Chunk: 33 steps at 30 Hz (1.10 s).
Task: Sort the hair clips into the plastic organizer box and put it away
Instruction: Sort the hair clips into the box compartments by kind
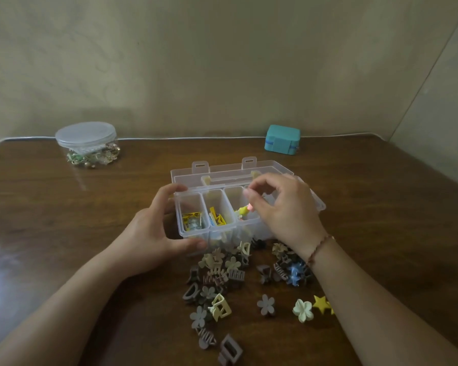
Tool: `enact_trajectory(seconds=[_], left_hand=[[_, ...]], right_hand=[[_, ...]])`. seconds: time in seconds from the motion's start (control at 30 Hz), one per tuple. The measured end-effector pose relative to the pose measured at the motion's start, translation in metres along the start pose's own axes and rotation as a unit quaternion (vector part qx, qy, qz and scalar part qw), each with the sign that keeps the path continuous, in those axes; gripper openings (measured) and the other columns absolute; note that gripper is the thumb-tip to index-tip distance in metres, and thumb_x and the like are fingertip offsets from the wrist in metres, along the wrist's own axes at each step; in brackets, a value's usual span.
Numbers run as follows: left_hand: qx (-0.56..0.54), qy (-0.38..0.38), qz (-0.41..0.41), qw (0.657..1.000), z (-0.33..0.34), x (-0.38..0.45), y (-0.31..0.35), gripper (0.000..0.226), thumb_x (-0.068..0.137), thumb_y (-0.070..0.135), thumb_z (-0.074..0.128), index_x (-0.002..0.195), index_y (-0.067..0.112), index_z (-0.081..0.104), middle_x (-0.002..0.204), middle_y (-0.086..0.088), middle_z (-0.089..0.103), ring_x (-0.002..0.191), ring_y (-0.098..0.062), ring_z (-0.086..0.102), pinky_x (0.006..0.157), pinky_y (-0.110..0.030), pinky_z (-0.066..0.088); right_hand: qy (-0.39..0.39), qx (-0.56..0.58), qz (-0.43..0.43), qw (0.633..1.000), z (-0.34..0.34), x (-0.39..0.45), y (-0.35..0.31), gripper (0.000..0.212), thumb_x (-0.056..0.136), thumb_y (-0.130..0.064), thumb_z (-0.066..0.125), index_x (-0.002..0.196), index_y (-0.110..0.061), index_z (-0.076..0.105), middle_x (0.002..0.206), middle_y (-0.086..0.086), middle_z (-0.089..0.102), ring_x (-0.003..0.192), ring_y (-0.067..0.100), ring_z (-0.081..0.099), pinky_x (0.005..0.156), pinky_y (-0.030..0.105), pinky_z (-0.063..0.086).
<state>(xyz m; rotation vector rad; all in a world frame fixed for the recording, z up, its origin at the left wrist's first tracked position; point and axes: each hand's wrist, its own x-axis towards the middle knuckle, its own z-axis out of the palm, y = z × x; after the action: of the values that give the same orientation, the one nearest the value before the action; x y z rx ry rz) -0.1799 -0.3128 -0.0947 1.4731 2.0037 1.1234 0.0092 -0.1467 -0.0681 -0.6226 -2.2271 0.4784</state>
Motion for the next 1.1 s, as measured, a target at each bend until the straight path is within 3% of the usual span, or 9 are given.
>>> enact_trajectory(seconds=[0.23,0.43,0.57,0.67,0.83,0.97,1.1], left_hand=[[0.004,0.002,0.001,1.0,0.0,0.0,0.0,0.102,0.047,0.073,0.08,0.133,0.057,0.027,0.133,0.016,0.059,0.121,-0.003,0.057,0.106,-0.038,0.045],[0.01,0.003,0.0,1.0,0.001,0.001,-0.001,0.099,0.046,0.074,0.078,0.13,0.058,0.028,0.125,0.024,0.058,0.117,0.002,0.056,0.104,-0.035,0.044],[0.008,0.003,0.0,1.0,0.001,0.001,0.0,0.1,0.046,0.075,0.078,0.13,0.058,0.027,0.129,0.02,0.057,0.12,-0.002,0.056,0.105,-0.039,0.044],[0.013,-0.001,-0.002,1.0,0.001,0.001,0.0,0.102,0.046,0.075,0.077,0.132,0.057,0.026,0.13,0.022,0.055,0.12,0.0,0.054,0.104,-0.035,0.043],[0.015,-0.004,-0.004,1.0,0.0,0.0,0.003,0.099,0.045,0.075,0.076,0.128,0.062,0.025,0.12,0.033,0.052,0.106,0.025,0.048,0.091,-0.014,0.037],[0.018,-0.002,-0.008,1.0,0.0,-0.001,0.004,0.099,0.046,0.075,0.077,0.129,0.061,0.025,0.126,0.027,0.054,0.113,0.015,0.049,0.096,-0.021,0.037],[0.013,-0.005,-0.006,1.0,-0.001,-0.001,0.002,0.1,0.048,0.072,0.08,0.131,0.057,0.026,0.132,0.02,0.057,0.119,0.006,0.054,0.101,-0.025,0.041]], right_hand=[[0.059,0.016,-0.016,0.998,-0.015,-0.001,-0.004,0.016,0.091,-0.029,0.062,0.084,-0.018,0.071,0.075,-0.013,0.062,0.079,0.01,0.057,0.068,0.027,0.049],[0.112,0.059,0.013,0.992,-0.093,-0.013,0.001,0.007,0.09,-0.021,0.063,0.093,-0.02,0.069,0.083,-0.009,0.069,0.078,0.007,0.064,0.067,0.015,0.051],[-0.04,-0.014,0.052,0.998,-0.119,-0.056,0.019,0.014,0.075,-0.042,0.065,0.089,-0.04,0.066,0.093,-0.021,0.066,0.085,0.0,0.061,0.065,0.012,0.048],[-0.123,-0.064,0.045,0.989,-0.105,-0.082,0.027,0.017,0.075,-0.038,0.069,0.088,-0.047,0.063,0.096,-0.027,0.063,0.092,-0.006,0.059,0.07,0.013,0.048],[-0.127,-0.038,-0.033,0.991,-0.073,-0.061,0.005,0.024,0.084,-0.05,0.051,0.107,-0.045,0.058,0.095,-0.027,0.059,0.097,-0.004,0.055,0.073,0.011,0.044],[-0.14,-0.061,-0.075,0.985,-0.047,-0.02,-0.006,0.032,0.091,-0.048,0.047,0.116,-0.035,0.062,0.106,-0.021,0.059,0.104,-0.001,0.049,0.083,0.015,0.04],[-0.185,-0.081,-0.087,0.976,-0.037,0.001,-0.011,0.013,0.093,-0.035,0.056,0.098,-0.035,0.068,0.097,-0.019,0.06,0.1,0.004,0.049,0.083,0.027,0.043]])
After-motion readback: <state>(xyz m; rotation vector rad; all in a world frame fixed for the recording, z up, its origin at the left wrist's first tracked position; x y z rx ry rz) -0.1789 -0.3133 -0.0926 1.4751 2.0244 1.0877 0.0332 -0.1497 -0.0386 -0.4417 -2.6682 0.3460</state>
